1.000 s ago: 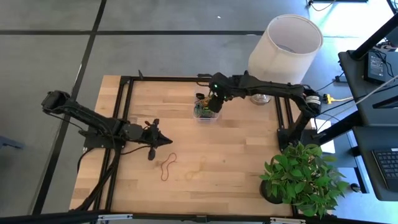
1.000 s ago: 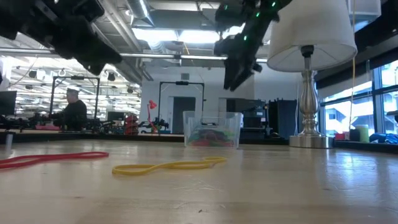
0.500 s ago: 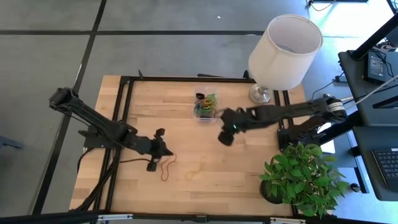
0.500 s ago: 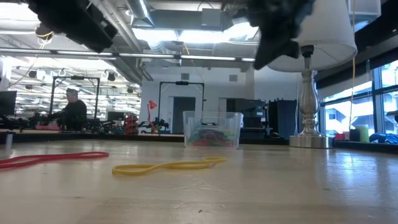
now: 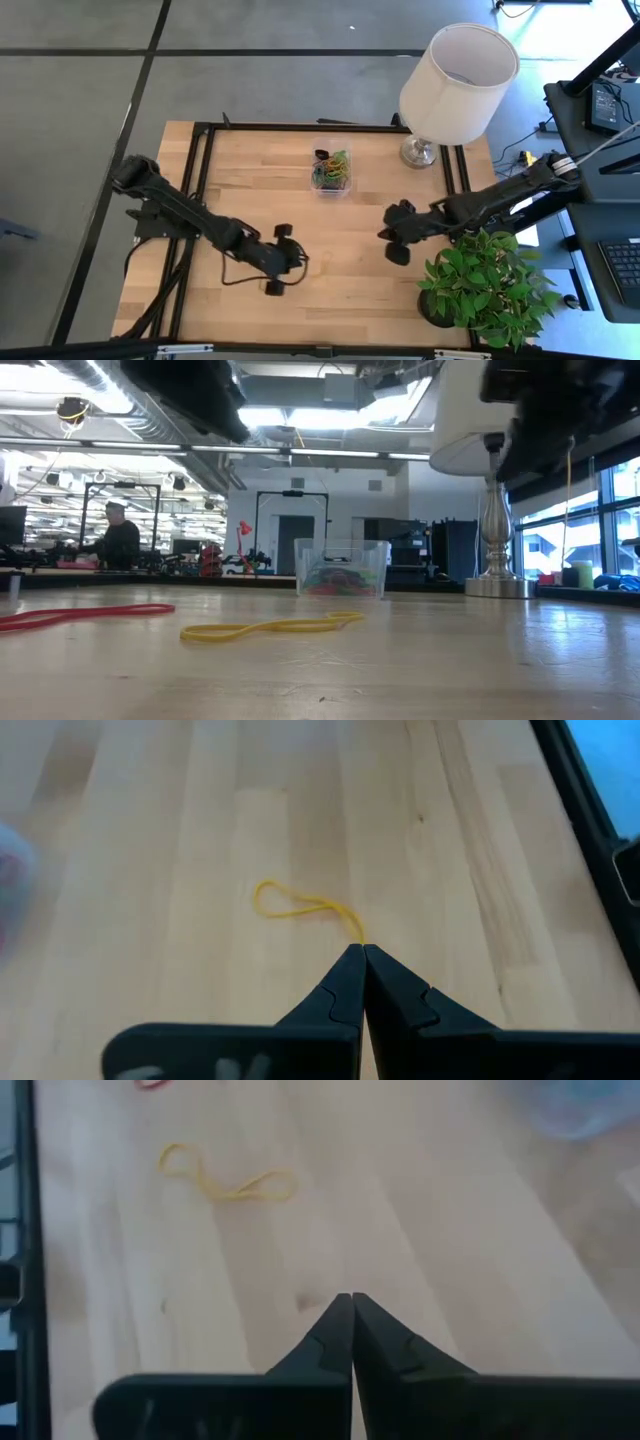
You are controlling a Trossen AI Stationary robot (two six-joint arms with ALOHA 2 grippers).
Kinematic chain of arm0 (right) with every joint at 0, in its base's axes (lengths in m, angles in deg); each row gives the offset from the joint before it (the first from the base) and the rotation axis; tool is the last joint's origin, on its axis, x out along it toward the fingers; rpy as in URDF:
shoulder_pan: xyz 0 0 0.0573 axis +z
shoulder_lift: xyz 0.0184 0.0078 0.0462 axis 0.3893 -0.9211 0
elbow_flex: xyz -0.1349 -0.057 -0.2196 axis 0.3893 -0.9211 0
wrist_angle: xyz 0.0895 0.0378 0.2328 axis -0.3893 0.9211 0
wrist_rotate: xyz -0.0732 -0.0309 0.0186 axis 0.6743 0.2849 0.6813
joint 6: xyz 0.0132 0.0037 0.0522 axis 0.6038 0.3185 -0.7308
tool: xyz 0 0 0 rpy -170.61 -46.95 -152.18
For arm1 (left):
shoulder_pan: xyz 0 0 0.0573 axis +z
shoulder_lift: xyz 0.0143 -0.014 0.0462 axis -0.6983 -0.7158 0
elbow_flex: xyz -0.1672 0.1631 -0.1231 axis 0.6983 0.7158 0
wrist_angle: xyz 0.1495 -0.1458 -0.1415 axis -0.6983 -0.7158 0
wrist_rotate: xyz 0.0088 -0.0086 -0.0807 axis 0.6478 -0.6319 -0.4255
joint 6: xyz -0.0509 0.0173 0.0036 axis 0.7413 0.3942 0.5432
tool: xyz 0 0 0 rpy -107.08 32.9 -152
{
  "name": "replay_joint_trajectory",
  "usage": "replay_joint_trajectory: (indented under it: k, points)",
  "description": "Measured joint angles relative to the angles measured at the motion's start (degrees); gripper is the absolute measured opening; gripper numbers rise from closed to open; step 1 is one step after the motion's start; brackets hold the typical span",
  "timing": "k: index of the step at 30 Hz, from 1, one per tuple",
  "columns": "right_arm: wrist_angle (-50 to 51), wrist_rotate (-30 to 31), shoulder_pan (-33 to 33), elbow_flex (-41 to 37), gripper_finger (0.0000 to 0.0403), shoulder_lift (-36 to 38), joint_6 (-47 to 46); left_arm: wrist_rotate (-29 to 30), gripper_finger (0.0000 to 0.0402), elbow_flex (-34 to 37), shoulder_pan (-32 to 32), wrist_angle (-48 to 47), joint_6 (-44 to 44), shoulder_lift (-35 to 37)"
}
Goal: Pick and place rubber bands into bin
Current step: Put the red rubber band into the transparent bin
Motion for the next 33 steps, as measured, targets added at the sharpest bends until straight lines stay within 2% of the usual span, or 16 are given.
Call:
replay_joint_trajectory:
  k: [8,17,33]
  points:
    - [-3.8,0.0,3.5,-9.2,0.001,9.1,-1.3,0.1,0.0002,-7.1,0.7,-0.6,2.8,-8.2]
    - [-19.3,-0.1,3.9,-16.8,0.0011,9.9,3.2,0.9,0.0002,-8.1,0.5,-1.7,9.5,-9.8]
    - [-21.5,-0.2,3.8,-18.1,0.0012,9.9,5.2,2.5,0.0017,-8.1,1.0,-1.4,9.7,-9.8]
